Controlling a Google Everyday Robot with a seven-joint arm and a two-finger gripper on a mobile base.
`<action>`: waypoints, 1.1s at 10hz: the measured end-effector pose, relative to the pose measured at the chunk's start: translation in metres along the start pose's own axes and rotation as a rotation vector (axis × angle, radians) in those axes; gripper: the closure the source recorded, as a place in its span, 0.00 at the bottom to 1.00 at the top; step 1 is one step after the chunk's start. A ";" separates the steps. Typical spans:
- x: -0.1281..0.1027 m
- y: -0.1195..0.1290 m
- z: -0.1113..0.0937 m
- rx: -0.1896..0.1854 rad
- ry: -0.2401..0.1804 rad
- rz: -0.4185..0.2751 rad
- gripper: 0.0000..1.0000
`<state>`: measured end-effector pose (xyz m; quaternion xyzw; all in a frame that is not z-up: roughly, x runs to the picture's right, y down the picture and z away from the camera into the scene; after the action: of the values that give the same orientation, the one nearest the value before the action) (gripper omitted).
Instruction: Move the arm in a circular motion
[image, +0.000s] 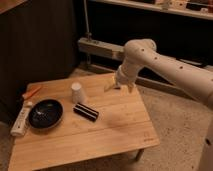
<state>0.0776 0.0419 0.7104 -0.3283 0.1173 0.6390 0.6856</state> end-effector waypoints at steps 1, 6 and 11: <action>0.020 0.006 0.002 0.008 0.014 -0.029 0.20; 0.101 0.109 0.016 0.013 0.088 -0.295 0.20; 0.035 0.244 -0.001 -0.048 -0.028 -0.557 0.20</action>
<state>-0.1497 0.0615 0.6161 -0.3550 -0.0021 0.4331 0.8285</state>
